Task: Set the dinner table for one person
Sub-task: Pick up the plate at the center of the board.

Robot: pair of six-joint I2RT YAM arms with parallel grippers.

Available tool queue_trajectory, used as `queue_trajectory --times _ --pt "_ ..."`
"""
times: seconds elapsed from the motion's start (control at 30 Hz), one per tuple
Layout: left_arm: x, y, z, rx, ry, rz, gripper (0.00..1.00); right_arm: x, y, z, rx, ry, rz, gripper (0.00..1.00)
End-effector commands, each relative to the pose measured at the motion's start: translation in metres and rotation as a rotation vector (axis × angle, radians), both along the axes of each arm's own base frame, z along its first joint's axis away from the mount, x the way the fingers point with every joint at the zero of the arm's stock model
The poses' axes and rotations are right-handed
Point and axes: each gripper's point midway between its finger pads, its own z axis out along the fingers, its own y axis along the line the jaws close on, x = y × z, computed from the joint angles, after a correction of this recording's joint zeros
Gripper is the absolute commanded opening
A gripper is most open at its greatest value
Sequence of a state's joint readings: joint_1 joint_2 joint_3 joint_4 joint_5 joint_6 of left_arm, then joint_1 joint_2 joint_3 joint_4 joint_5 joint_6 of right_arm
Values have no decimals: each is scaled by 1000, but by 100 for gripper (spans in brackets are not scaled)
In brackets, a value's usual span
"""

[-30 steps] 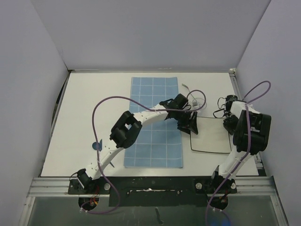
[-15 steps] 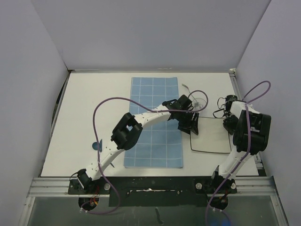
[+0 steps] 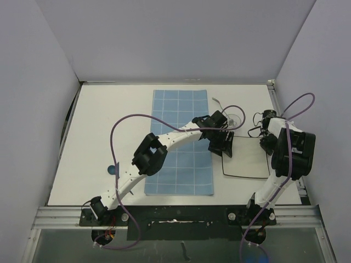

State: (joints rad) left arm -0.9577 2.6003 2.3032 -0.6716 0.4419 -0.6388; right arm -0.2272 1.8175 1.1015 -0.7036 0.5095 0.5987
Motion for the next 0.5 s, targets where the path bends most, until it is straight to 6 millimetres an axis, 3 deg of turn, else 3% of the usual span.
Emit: queue_trajectory --times 0.0,0.1,0.27,0.47 --pt "-31 -15 -58 42 -35 -83 57 7 103 -58 428 -25 52 0" --pt "-33 -17 -53 23 -29 -93 45 8 104 -58 434 -25 60 0" --pt "-36 -19 -55 10 -9 -90 0 9 103 -56 436 -29 81 0" --pt "-31 -10 -61 69 -38 -75 0 11 108 -58 459 -37 106 0"
